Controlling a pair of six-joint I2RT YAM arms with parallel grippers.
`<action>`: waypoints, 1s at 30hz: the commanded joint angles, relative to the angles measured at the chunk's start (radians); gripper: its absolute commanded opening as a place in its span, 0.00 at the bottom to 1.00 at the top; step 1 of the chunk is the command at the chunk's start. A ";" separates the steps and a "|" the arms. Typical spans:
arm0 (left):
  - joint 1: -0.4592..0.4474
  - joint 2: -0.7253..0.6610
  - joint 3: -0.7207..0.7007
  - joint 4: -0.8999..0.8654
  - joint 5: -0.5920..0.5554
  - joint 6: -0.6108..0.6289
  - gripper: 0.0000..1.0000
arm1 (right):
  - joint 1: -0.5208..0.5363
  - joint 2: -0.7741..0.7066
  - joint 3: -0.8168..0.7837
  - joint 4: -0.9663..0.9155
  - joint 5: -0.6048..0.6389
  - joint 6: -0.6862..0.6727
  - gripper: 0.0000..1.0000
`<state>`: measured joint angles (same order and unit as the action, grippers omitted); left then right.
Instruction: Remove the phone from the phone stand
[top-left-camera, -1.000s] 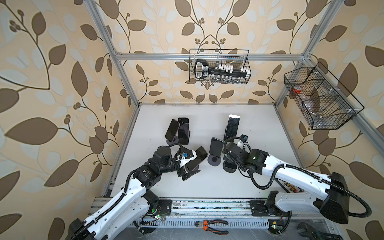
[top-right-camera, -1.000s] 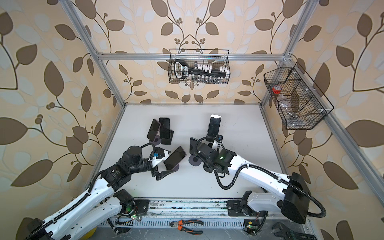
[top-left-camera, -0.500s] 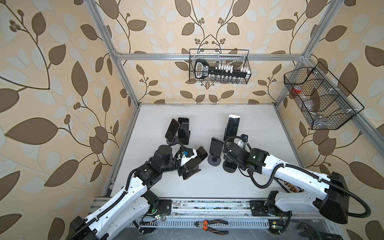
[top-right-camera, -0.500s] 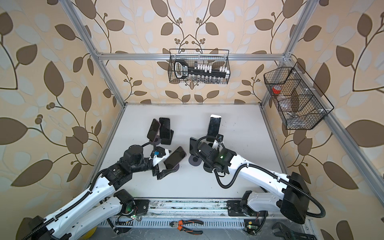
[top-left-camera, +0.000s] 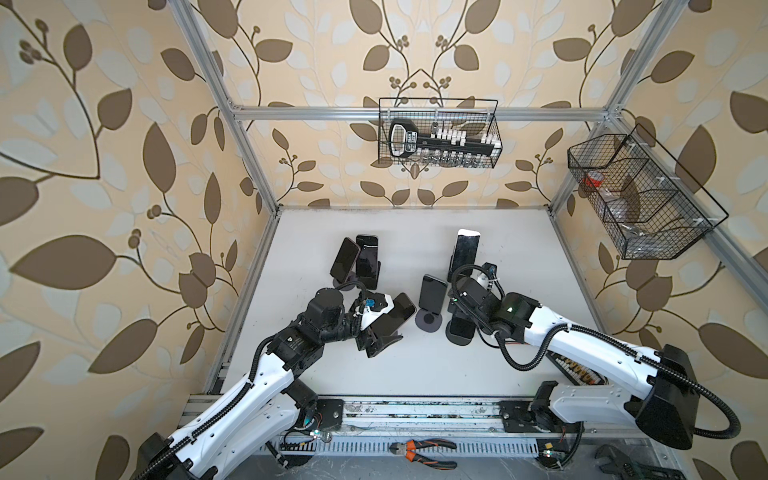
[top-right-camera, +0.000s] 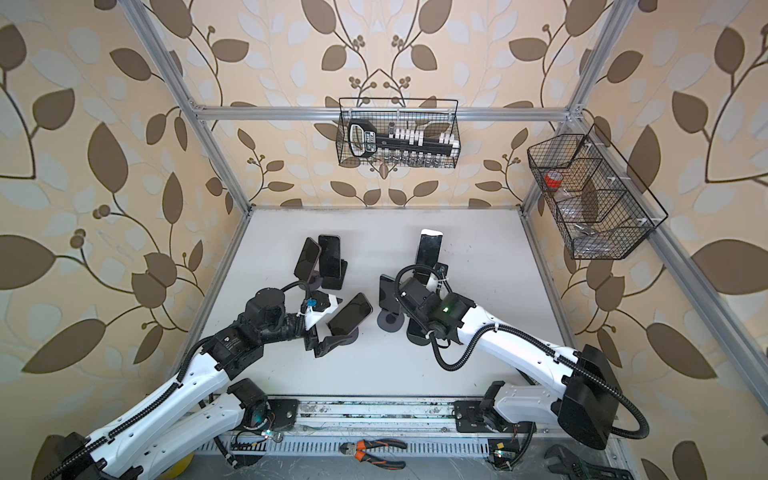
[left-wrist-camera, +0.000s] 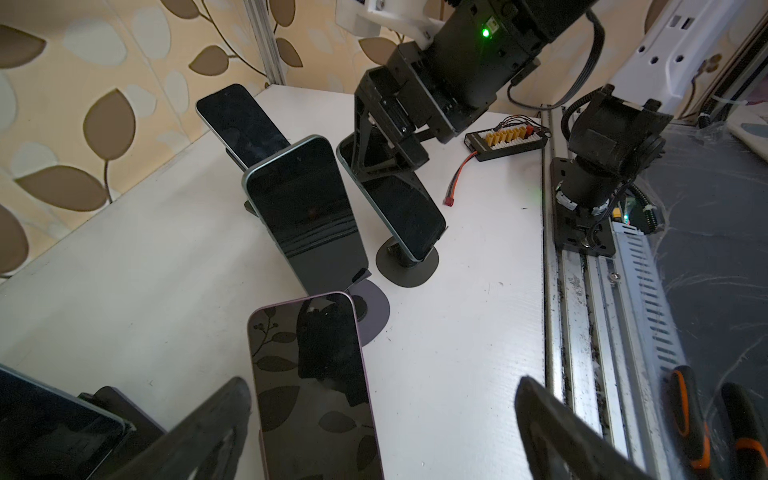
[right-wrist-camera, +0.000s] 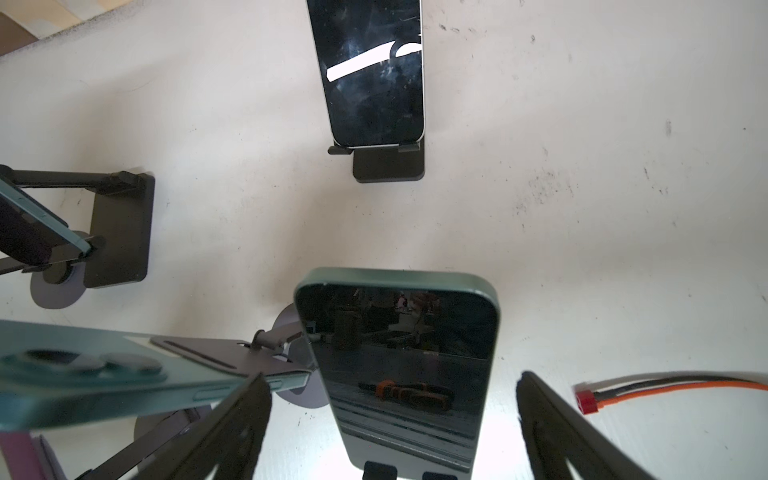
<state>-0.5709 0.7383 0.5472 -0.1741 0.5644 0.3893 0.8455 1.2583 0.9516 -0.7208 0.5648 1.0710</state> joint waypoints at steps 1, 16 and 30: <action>-0.009 0.002 0.045 0.018 -0.008 -0.009 0.99 | -0.006 0.018 -0.016 0.013 -0.007 -0.011 0.93; -0.011 0.018 0.060 0.021 -0.004 -0.012 0.98 | -0.028 0.046 -0.033 0.039 -0.005 -0.023 0.92; -0.012 0.022 0.084 -0.013 -0.003 0.009 0.99 | -0.034 0.092 -0.050 0.065 -0.026 -0.023 0.92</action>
<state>-0.5709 0.7582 0.5827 -0.1905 0.5644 0.3855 0.8158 1.3338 0.9215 -0.6571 0.5419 1.0462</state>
